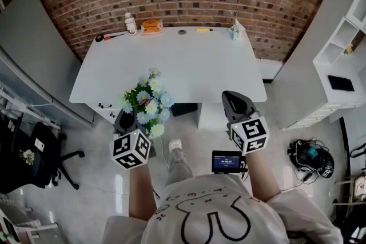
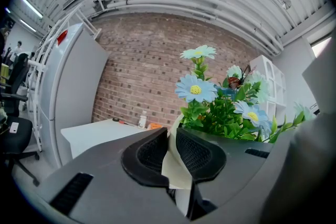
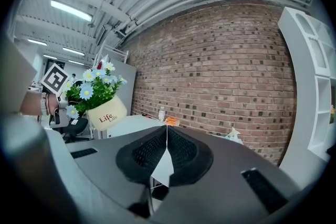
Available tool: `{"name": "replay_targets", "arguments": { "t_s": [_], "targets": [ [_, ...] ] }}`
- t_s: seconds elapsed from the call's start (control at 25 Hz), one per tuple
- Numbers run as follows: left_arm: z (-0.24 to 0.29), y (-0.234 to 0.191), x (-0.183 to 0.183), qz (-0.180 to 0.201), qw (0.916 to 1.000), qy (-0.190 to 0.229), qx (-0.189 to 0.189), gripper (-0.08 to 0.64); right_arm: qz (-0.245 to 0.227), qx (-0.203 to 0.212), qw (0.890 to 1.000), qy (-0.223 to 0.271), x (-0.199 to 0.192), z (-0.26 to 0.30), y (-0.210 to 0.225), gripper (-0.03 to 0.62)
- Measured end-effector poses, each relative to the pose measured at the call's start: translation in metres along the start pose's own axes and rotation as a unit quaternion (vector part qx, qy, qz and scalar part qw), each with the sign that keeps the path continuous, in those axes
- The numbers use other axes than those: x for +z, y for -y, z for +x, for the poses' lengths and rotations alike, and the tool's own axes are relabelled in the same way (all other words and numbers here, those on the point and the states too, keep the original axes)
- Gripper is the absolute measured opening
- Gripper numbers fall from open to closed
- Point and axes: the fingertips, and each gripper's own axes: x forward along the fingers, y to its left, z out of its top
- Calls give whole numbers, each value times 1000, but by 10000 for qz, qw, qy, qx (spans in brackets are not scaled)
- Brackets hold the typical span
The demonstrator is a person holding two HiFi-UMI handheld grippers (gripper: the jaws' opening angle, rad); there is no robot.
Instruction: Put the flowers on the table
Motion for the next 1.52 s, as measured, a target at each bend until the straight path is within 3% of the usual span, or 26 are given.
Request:
{"name": "replay_targets", "arguments": {
  "t_s": [0.4,1.52],
  "targets": [
    [69,-32,5,-37,10000,-41,-47,60,-117,83,9998,-121,3,72,5,18],
    [320,-106,20,-111,9984,-289,-473,58,129,-451,9981,-401,7,294,73,18]
  ]
}}
